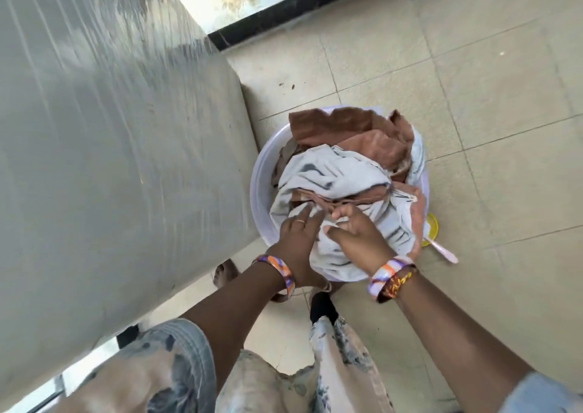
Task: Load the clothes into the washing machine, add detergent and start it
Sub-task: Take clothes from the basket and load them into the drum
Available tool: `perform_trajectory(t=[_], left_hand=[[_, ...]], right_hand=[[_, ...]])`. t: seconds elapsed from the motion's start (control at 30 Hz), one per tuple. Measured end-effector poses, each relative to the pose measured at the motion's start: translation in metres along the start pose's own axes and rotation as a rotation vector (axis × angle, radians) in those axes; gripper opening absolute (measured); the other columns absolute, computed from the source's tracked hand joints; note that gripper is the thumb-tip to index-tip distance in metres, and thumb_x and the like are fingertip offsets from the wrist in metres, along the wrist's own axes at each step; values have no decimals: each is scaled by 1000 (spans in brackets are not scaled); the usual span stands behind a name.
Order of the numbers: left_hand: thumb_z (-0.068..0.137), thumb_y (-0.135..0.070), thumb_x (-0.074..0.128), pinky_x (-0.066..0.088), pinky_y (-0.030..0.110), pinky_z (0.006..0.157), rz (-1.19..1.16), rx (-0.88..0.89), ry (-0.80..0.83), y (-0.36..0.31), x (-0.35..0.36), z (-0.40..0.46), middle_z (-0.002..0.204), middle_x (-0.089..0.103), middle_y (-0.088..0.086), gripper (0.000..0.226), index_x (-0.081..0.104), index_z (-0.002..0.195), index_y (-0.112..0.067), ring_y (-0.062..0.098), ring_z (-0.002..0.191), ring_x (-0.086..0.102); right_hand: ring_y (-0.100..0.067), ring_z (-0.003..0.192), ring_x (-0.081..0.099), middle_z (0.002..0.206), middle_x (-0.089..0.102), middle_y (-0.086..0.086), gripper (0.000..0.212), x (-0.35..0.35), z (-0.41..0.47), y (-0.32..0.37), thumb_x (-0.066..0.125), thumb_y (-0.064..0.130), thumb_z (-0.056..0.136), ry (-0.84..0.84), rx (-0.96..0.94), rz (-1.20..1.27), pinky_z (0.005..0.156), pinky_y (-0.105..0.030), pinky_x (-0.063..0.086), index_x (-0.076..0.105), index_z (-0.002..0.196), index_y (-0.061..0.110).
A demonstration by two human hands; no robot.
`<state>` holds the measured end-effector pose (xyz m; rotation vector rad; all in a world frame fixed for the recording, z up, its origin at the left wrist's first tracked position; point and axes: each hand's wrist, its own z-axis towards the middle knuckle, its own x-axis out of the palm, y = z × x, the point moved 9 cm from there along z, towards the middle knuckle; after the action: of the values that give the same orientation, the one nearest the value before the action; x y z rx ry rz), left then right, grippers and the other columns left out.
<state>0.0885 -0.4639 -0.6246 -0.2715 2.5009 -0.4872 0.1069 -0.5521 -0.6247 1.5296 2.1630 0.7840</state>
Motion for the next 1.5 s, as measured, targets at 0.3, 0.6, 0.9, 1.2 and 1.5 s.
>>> perform_trajectory(t=[0.3,0.6,0.9,1.2,1.5], left_hand=[[79,-37,50,38,26,71,33,-21,-140,10,-30,12,105,68,15,43,65,104,-5,32,102,61],[72,-46,54,34,21,69,-85,-39,-73,13,-21,-4,106,69,13,55,65,110,-8,29,101,61],[85,-15,62,39,22,88,-526,-183,-15,34,-7,-24,132,54,4,47,50,130,-15,20,120,51],[95,-18,46,53,18,62,-1505,-454,-100,2,-76,-69,85,70,10,27,62,106,1,16,82,66],[91,-10,41,41,23,63,-1215,-286,-333,-16,-177,-139,29,53,-8,25,47,66,-15,16,63,46]], right_hand=[[-25,93,59,98,63,-6,25,-61,8,5,56,2,84,-328,-89,-141,75,-25,45,58,106,13],[-29,139,27,145,38,-11,111,-63,71,19,71,51,67,-263,11,-946,111,-55,11,2,147,16],[-36,102,59,104,67,-19,29,-34,39,51,55,31,82,-333,-191,-943,87,-38,40,67,91,7],[-30,66,62,68,68,-15,35,41,-110,145,47,36,71,-234,-703,-538,59,-36,42,64,64,6],[-2,116,45,122,49,15,73,5,-178,175,64,55,61,-294,-769,-532,103,-23,36,48,126,27]])
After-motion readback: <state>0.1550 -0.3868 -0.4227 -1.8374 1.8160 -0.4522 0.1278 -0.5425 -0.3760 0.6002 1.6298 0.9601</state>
